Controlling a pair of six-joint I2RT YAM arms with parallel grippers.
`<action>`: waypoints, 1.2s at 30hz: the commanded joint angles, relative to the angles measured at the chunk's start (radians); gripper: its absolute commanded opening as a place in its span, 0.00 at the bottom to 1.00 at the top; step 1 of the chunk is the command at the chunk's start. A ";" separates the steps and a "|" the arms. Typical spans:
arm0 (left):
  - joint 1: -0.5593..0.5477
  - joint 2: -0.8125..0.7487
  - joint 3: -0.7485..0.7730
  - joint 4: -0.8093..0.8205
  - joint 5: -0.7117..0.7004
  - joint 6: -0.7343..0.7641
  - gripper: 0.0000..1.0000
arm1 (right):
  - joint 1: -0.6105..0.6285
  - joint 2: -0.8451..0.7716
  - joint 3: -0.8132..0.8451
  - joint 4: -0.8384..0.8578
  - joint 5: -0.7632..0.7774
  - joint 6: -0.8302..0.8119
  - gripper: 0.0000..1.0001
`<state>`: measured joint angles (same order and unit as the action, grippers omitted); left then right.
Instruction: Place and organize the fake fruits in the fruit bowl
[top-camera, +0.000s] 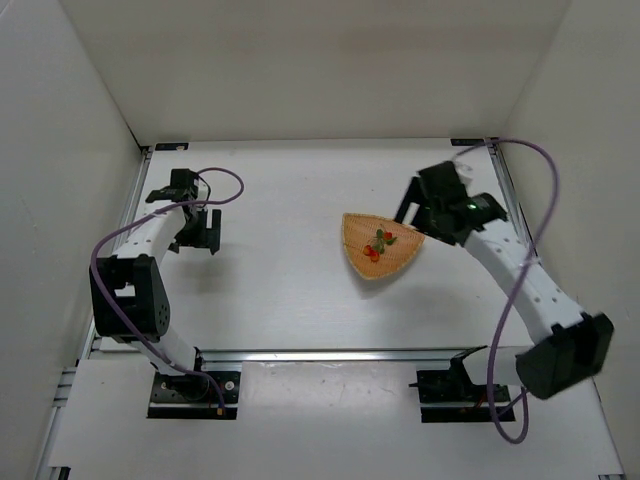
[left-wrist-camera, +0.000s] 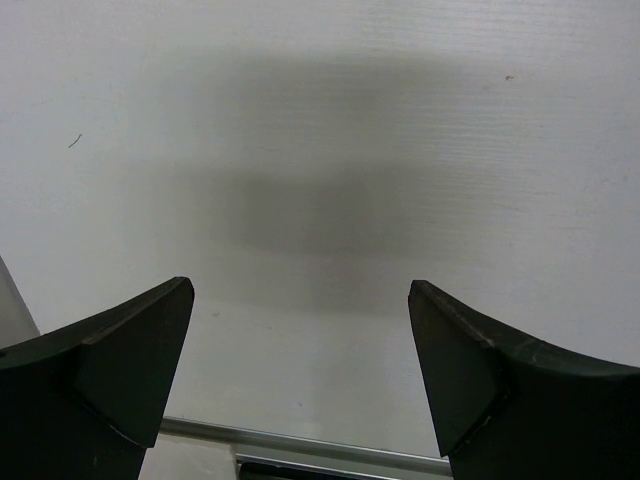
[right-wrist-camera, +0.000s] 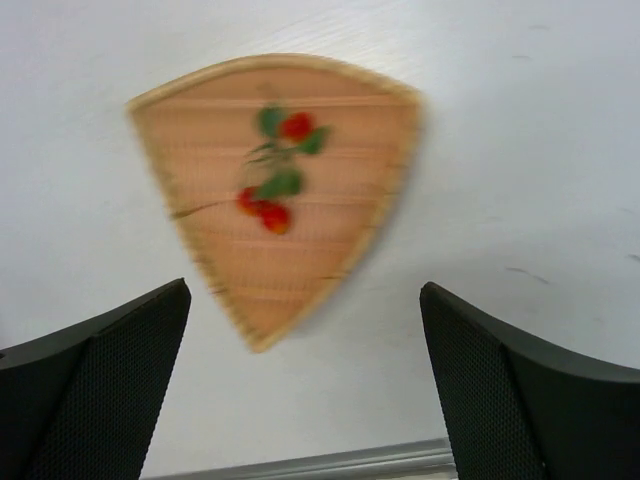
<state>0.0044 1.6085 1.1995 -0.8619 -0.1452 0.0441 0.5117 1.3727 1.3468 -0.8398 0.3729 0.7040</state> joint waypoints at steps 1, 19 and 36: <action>0.031 -0.059 -0.008 0.004 0.018 -0.015 1.00 | -0.172 -0.171 -0.167 -0.093 -0.072 -0.043 1.00; 0.049 -0.087 -0.017 -0.005 0.027 -0.024 1.00 | -0.680 -0.509 -0.495 -0.113 -0.304 -0.182 1.00; 0.049 -0.096 -0.026 -0.005 0.027 -0.024 1.00 | -0.680 -0.498 -0.515 -0.113 -0.276 -0.173 1.00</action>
<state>0.0525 1.5616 1.1839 -0.8684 -0.1333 0.0269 -0.1635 0.8726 0.8425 -0.9474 0.0948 0.5449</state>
